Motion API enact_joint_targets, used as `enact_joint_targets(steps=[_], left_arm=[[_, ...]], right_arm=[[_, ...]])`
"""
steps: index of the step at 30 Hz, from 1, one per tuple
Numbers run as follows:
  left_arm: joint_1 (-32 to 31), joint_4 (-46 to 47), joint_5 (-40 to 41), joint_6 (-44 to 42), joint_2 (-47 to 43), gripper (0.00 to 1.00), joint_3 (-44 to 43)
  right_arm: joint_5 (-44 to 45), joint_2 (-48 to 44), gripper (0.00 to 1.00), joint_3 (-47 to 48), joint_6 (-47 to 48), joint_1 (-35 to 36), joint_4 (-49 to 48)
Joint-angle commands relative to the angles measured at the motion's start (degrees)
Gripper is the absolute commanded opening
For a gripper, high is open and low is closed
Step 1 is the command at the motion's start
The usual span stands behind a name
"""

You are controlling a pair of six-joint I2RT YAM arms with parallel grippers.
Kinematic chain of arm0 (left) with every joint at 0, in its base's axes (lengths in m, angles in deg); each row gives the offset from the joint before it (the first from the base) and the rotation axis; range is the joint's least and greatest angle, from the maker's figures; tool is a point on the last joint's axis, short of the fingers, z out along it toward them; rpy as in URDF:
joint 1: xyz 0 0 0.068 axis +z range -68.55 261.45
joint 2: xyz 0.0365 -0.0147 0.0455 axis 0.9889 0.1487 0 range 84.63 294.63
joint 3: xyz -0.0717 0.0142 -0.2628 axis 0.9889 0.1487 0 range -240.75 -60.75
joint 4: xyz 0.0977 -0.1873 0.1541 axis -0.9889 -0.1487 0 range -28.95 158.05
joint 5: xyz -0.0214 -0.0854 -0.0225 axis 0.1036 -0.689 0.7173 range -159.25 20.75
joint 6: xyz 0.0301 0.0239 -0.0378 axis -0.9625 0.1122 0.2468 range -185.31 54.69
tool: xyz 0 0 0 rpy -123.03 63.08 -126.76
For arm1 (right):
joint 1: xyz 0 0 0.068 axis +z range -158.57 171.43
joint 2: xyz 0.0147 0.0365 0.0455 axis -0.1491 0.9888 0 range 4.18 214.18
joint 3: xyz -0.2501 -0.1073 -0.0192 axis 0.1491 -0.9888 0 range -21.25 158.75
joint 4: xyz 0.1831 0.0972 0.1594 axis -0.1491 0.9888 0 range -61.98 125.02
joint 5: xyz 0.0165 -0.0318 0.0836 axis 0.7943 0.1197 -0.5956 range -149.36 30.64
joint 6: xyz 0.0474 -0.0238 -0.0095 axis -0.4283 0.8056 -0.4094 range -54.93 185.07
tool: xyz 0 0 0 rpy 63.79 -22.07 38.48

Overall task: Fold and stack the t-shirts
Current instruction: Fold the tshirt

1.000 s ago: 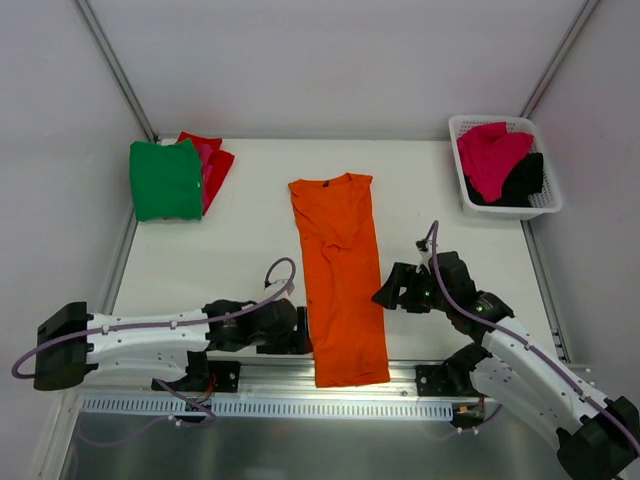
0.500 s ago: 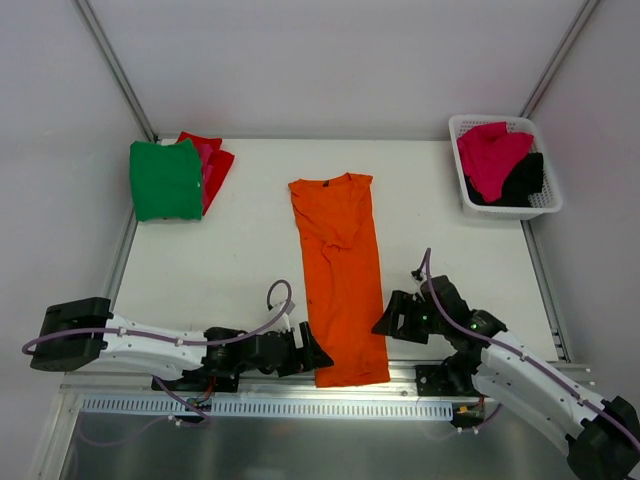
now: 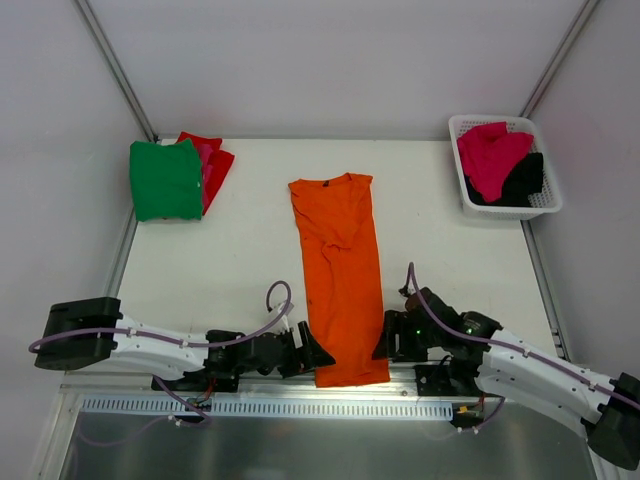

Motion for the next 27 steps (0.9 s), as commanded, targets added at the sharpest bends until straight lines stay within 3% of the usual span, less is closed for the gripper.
enact_joint_targets(steps=[1, 8, 14, 27], left_arm=[[-0.42, -3.37, 1.01, -0.54, 2.82, 0.78, 1.16], [-0.86, -0.56, 0.13, 0.33, 6.25, 0.77, 1.07], [-2.17, -0.38, 0.57, 1.74, 7.05, 0.75, 0.98], [-3.5, -0.65, 1.53, 2.8, 8.19, 0.69, -0.33]], right_arm=[[2.45, 1.78, 0.68, 4.57, -3.9, 4.05, 8.02], [4.31, 2.49, 0.69, 6.34, -5.4, 6.7, 11.29], [1.68, 2.22, 0.69, 2.04, -8.64, 6.87, 5.49], [-2.99, 1.87, 0.5, -3.07, -15.33, 7.58, -5.32]])
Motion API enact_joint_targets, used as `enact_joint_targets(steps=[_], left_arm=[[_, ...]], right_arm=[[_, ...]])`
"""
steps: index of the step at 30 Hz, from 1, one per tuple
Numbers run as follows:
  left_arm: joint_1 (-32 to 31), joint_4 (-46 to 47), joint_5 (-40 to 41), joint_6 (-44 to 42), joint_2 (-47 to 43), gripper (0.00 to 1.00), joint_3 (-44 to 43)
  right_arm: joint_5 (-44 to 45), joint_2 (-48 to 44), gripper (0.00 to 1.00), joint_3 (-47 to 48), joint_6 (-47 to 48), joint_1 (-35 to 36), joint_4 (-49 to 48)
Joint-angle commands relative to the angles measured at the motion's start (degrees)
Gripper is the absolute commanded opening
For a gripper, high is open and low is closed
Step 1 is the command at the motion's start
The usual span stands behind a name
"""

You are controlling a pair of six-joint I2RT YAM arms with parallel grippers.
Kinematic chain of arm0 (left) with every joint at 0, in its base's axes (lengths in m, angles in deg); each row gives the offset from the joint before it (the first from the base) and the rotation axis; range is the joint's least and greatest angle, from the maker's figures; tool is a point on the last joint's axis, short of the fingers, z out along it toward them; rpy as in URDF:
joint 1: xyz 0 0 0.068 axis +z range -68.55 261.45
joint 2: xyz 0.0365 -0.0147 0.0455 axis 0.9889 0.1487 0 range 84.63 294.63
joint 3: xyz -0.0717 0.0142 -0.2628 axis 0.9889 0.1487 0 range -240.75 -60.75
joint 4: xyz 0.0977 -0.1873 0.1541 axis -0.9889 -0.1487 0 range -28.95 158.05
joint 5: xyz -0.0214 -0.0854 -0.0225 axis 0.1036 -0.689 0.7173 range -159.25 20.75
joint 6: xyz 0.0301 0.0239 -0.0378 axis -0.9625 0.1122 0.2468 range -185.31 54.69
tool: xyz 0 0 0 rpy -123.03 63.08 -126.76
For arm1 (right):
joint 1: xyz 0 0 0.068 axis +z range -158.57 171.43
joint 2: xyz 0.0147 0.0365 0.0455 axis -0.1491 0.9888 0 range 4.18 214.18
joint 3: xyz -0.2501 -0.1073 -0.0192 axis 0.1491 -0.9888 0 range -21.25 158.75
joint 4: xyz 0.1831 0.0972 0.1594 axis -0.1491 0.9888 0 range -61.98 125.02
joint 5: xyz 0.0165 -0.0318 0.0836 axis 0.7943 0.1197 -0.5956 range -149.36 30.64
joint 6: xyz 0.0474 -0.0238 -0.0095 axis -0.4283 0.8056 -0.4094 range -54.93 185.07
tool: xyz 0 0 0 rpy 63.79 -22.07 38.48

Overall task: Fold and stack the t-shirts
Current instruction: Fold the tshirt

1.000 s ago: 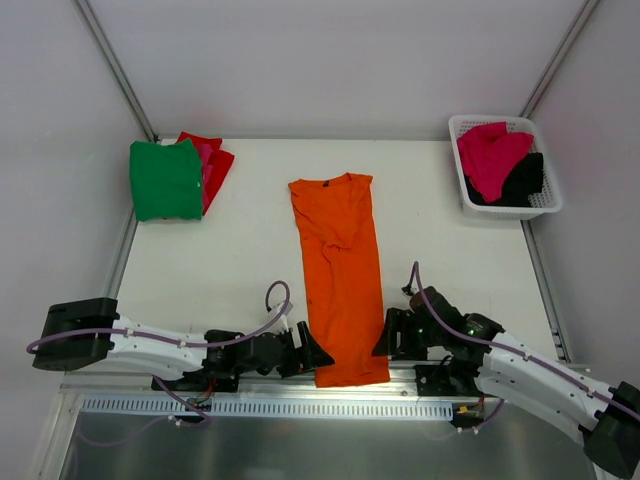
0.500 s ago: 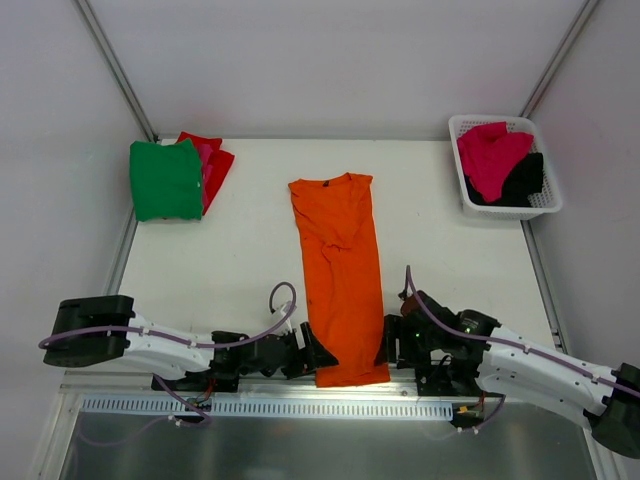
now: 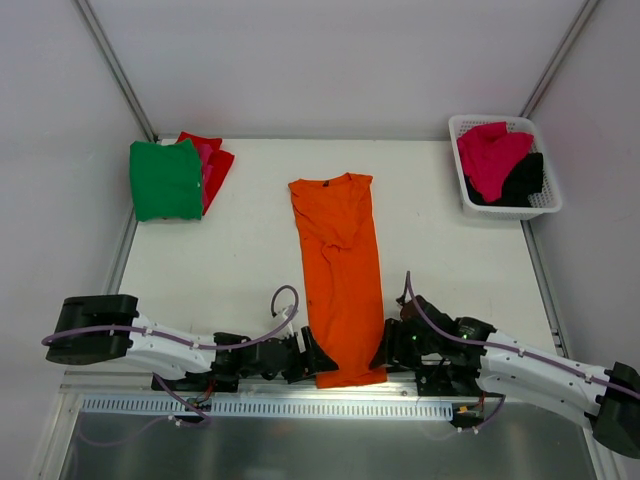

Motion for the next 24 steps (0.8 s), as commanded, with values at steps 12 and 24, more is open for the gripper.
enact_joint_targets(steps=[12, 24], left_arm=[[-1.09, -4.68, 1.03, -1.25, 4.05, 0.0, -0.12], [-1.09, -21.18, 5.24, -10.38, -2.71, 0.0, -9.33]], right_arm=[[0.41, -0.65, 0.01, -0.01, -2.0, 1.09, -0.25], [2.61, -0.39, 0.01, 6.4, 4.06, 1.18, 2.04]])
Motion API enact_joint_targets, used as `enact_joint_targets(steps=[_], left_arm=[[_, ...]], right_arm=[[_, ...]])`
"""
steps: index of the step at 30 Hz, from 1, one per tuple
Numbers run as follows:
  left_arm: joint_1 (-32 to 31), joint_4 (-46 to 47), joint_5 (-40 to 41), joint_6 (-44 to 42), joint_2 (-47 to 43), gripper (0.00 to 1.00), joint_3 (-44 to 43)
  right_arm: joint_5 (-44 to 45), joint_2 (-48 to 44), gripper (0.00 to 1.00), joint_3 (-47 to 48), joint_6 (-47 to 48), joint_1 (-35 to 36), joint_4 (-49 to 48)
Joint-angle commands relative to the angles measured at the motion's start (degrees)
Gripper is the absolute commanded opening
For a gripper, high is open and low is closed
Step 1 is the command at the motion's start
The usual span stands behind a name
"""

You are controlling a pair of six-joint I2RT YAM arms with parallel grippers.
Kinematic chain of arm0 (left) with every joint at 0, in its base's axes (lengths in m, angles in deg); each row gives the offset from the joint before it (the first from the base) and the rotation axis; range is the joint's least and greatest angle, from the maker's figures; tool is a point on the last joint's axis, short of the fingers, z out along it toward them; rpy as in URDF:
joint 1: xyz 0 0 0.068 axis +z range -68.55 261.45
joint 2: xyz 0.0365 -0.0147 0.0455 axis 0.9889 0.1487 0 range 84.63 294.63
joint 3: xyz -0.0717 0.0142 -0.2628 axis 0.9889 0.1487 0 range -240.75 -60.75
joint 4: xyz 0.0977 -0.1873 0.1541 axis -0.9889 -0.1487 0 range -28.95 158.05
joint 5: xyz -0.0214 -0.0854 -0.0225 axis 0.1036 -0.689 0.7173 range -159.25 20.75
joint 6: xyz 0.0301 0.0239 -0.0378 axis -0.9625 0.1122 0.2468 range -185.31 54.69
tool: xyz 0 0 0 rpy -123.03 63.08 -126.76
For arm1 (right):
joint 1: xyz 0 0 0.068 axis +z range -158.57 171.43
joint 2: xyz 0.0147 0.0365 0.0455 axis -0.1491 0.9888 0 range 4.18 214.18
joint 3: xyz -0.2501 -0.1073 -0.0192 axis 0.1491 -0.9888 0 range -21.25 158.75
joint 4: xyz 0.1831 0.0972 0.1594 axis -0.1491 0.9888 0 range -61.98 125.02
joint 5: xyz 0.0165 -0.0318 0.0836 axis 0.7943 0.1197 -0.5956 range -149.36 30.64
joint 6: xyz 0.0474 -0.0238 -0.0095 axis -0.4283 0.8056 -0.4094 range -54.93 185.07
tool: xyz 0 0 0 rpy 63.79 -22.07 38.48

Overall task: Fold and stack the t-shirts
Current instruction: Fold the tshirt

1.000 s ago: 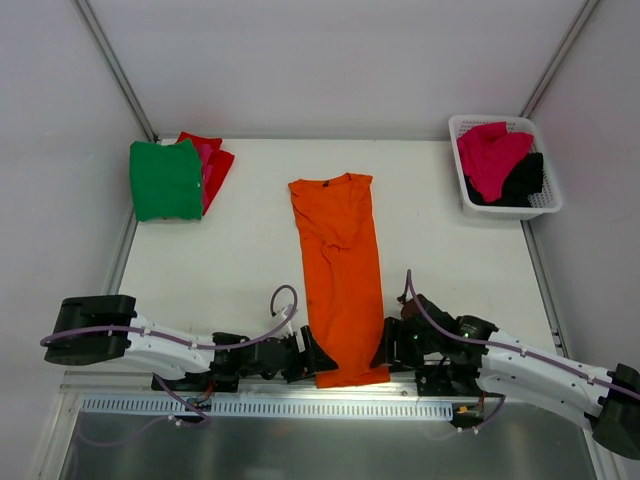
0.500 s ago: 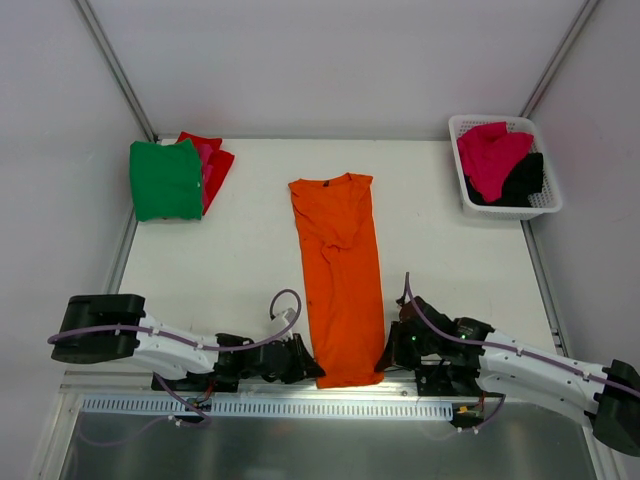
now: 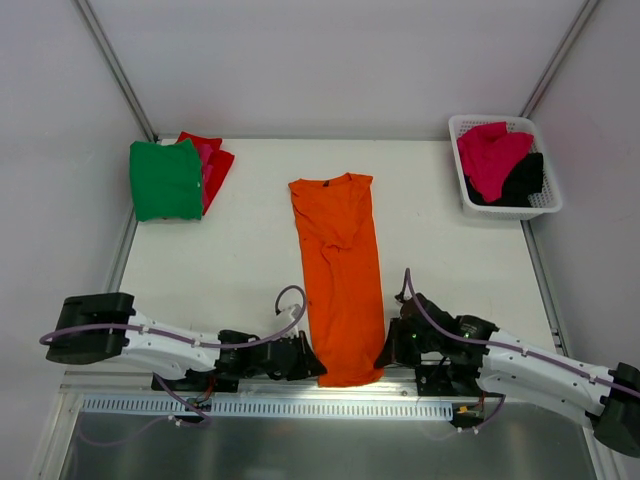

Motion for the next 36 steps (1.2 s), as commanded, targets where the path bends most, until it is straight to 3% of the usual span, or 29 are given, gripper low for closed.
enact_joint_targets(steps=[1, 6, 11, 15, 22, 36], left_arm=[[-0.7, -12.12, 4.96, -7.34, -5.1, 0.0, -6.49], [-0.61, -24.59, 11.55, -11.66, -13.62, 0.0, -10.72], [1.23, -29.8, 14.99, -14.38, -20.39, 0.0, -10.73], [6.41, -31.13, 12.97, -18.24, -22.33, 0.0, -10.47], [18.35, -31.57, 8.84, -27.3, -18.3, 0.0, -13.98], [30.58, -21.9, 0.84, -39.61, 0.6, 0.0, -24.44]], right_arm=[[1.6, 0.81, 0.01, 5.53, 3.56, 0.3, 0.97], [2.83, 3.98, 0.01, 10.36, 7.6, 0.39, 0.44], [4.68, 8.64, 0.01, 14.58, 10.77, 0.04, 0.09], [6.52, 11.54, 0.0, 18.27, 13.67, -1.62, 0.09], [5.03, 19.97, 0.01, 25.92, 20.79, -7.78, -1.22], [1.87, 39.3, 0.01, 33.57, 27.03, -15.6, -8.26]])
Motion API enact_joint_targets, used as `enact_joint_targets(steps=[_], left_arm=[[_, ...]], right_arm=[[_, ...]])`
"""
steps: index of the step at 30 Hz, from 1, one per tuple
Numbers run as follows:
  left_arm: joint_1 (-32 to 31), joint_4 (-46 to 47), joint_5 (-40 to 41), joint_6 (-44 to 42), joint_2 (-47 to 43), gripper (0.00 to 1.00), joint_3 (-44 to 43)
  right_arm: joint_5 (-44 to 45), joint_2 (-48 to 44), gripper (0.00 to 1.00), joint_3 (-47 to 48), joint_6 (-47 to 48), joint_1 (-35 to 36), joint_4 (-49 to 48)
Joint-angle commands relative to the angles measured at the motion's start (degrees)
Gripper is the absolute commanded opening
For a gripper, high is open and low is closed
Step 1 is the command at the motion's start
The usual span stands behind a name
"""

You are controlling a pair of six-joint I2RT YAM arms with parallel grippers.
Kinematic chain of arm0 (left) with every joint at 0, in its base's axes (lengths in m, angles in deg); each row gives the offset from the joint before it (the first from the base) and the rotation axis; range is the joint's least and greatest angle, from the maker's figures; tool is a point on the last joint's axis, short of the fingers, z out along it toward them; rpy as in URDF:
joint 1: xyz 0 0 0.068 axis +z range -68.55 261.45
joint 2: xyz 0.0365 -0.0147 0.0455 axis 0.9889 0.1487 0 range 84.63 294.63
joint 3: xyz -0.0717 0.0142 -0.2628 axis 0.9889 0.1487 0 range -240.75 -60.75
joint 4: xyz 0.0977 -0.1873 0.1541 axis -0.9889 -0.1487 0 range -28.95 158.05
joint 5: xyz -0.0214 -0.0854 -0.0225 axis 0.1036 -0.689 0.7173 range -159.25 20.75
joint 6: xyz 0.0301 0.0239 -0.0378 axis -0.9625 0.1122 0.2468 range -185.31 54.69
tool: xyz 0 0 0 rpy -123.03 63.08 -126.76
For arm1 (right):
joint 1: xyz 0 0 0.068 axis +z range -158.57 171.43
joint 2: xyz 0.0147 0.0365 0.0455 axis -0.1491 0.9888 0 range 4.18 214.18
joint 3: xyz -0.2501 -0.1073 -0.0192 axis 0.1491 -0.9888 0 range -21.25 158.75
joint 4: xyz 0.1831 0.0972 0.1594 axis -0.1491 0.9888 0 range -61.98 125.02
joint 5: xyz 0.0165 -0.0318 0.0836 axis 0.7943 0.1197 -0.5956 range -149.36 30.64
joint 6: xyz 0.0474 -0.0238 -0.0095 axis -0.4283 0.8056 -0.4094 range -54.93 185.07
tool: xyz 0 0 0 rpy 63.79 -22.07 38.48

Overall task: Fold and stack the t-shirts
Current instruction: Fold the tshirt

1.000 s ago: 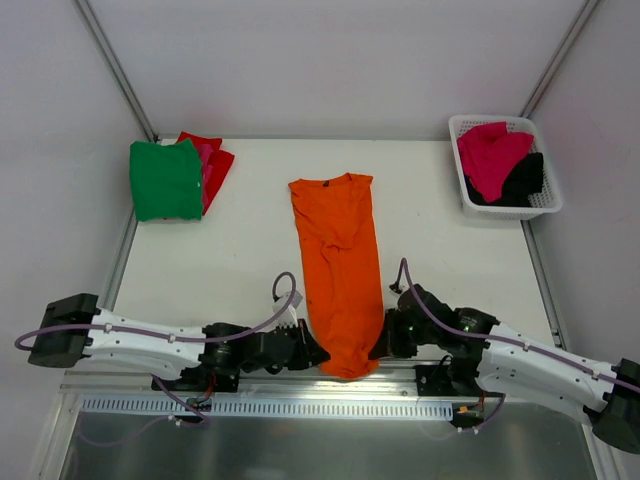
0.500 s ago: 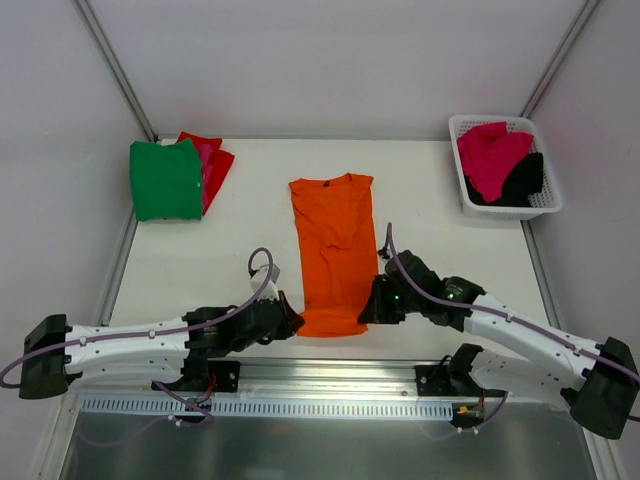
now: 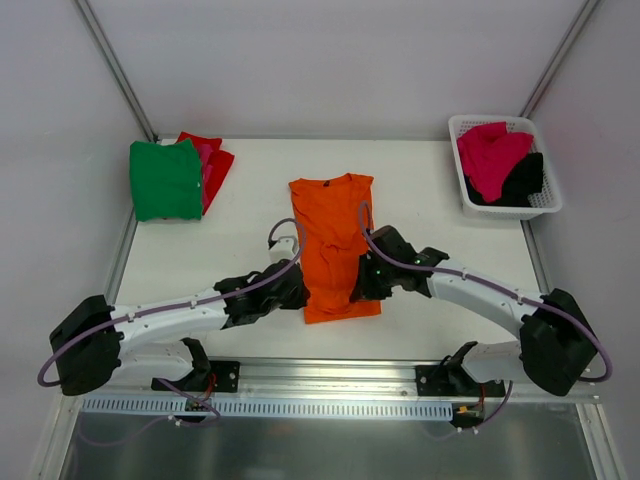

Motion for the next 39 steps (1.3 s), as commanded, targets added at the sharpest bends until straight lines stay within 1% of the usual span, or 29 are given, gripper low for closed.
enact_joint_targets(steps=[1, 6, 9, 13, 17, 22, 28, 33, 39], left_arm=[[1.87, 3.91, -2.37, -5.52, 2.85, 0.0, -5.01], [7.31, 4.79, -5.53, -7.81, 5.49, 0.0, -6.77], [9.51, 5.06, -6.85, -8.77, 6.46, 0.0, -7.48], [11.36, 5.41, -7.91, -9.66, 8.13, 0.0, -8.27], [12.77, 5.5, -9.49, -10.01, 9.45, 0.0, -8.45], [13.38, 8.74, -11.16, -10.27, 11.64, 0.0, -8.8], [14.0, 9.89, -12.39, -10.8, 14.11, 0.0, -10.03], [14.61, 10.07, -12.57, -11.24, 13.5, 0.0, -9.85], [16.54, 10.07, -13.8, -11.77, 13.67, 0.0, -9.85]], right_arm=[[-1.39, 2.9, 0.01, 4.24, 3.52, -2.9, -2.9], [-2.88, 7.29, 0.01, 8.37, 5.63, -6.51, -2.82], [-3.41, 8.97, 0.0, 10.56, 6.51, -8.44, -2.82], [-4.38, 12.65, 0.0, 12.51, 7.39, -10.82, -2.82], [-3.94, 14.15, 0.01, 13.3, 7.91, -11.35, -2.73], [-2.45, 13.54, 0.0, 12.95, 7.83, -11.44, -2.82], [0.1, 11.0, 0.0, 12.16, 8.09, -11.53, -2.55], [1.42, 10.11, 0.0, 11.89, 8.27, -11.7, -2.64], [1.77, 11.43, 0.0, 12.42, 8.27, -12.05, -2.55]])
